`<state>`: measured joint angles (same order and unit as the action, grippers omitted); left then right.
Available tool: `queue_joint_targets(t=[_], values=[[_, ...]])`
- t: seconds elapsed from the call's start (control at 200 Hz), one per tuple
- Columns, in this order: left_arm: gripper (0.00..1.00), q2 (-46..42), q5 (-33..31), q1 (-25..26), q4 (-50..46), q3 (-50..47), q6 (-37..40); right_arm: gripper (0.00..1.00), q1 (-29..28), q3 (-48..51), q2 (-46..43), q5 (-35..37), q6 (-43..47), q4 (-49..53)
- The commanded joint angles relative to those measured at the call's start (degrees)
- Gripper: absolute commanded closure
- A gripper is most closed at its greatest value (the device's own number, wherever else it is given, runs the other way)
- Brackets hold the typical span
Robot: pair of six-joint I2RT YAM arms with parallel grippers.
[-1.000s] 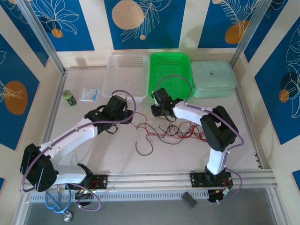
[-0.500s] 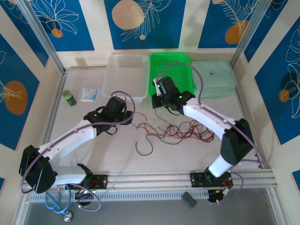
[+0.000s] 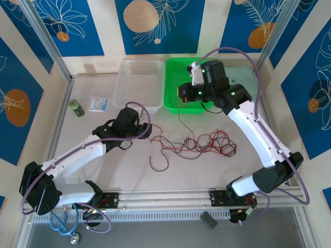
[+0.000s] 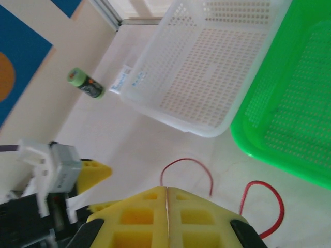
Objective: Untangle the cables
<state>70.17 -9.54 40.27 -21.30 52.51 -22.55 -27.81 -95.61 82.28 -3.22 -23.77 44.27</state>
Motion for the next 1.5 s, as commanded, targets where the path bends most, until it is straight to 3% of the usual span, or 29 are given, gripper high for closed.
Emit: queue_joint_targets(t=[0.0,0.105,0.315,0.79,1.06,1.276,1.496], values=[[0.25,1.05,3.40,1.81,4.37,-0.30,2.57,1.00,2.93,-3.56,-1.32,-13.24,-4.03,5.83],[0.21,2.22,5.52,2.94,7.34,0.03,4.05,1.00,4.36,-6.12,-1.27,-17.99,-4.55,8.55],[0.09,6.38,12.62,3.65,15.50,2.12,7.11,1.00,4.43,-13.57,-1.94,-20.63,-4.43,14.26],[0.11,5.86,20.07,3.76,24.23,2.11,7.70,1.00,5.40,-26.45,-1.31,-27.40,-11.04,9.81],[0.06,-1.45,24.22,3.87,23.77,-0.78,10.56,1.00,7.31,-47.02,6.08,-28.72,-13.70,10.85],[0.02,-8.08,21.82,3.87,24.12,-4.08,10.37,1.00,9.91,-52.48,7.71,-29.07,-18.54,3.08],[0.01,-5.05,25.19,4.25,25.40,-0.26,9.98,1.00,11.38,-53.26,7.56,-28.09,-22.27,-4.99]])
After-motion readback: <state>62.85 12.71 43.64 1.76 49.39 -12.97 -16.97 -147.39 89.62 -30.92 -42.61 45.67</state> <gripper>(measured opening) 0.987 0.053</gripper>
